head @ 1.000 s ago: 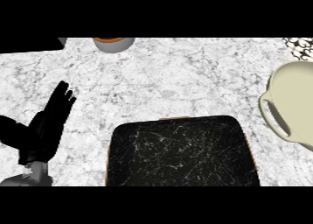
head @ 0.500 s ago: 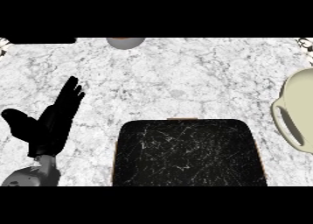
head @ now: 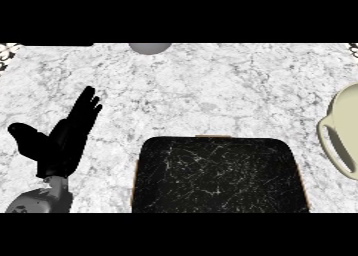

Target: Pick the tomato from the tray and place it in the pot

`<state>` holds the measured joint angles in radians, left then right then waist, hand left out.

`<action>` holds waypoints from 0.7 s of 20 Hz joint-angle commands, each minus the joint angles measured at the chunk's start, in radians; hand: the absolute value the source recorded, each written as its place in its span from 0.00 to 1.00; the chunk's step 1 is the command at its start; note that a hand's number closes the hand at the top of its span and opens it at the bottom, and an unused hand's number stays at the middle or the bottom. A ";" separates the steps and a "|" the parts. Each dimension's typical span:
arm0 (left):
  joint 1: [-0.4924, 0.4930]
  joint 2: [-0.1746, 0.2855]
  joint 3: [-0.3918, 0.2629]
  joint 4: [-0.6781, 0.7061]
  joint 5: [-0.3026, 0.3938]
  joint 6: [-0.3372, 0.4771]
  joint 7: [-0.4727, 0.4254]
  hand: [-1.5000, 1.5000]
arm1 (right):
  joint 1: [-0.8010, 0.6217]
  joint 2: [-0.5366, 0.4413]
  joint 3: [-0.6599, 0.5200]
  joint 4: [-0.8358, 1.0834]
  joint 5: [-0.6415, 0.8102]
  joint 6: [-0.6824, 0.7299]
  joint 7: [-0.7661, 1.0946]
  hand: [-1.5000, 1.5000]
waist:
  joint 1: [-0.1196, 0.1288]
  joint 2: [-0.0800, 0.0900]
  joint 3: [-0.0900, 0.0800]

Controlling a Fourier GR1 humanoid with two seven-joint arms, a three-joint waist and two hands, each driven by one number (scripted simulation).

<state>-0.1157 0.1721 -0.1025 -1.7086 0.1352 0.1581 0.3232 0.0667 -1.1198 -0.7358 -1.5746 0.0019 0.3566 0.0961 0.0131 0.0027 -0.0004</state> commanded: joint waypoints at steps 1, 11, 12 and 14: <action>0.006 0.015 0.032 0.038 0.025 -0.052 -0.036 0.50 | -0.128 -0.027 0.149 0.138 0.065 -0.042 -0.016 1.00 | 0.011 0.003 0.000; 0.000 -0.006 0.033 0.018 0.011 -0.041 -0.032 0.50 | -0.254 0.158 0.347 0.256 0.082 -0.032 0.079 0.00 | 0.015 0.002 0.000; -0.043 -0.016 0.043 0.086 -0.003 -0.024 -0.022 0.50 | -0.277 0.129 0.338 0.272 0.052 0.026 0.109 0.00 | 0.002 0.001 0.000; 0.008 0.016 0.054 0.012 0.019 -0.056 -0.009 0.50 | -0.276 0.181 0.341 0.297 0.028 0.037 0.087 0.00 | 0.002 -0.002 0.000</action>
<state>-0.1404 0.1620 -0.0751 -1.6729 0.1324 0.1317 0.3148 -0.1722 -0.9885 -0.4165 -1.3349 0.0717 0.3522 0.1544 0.0185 0.0037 0.0000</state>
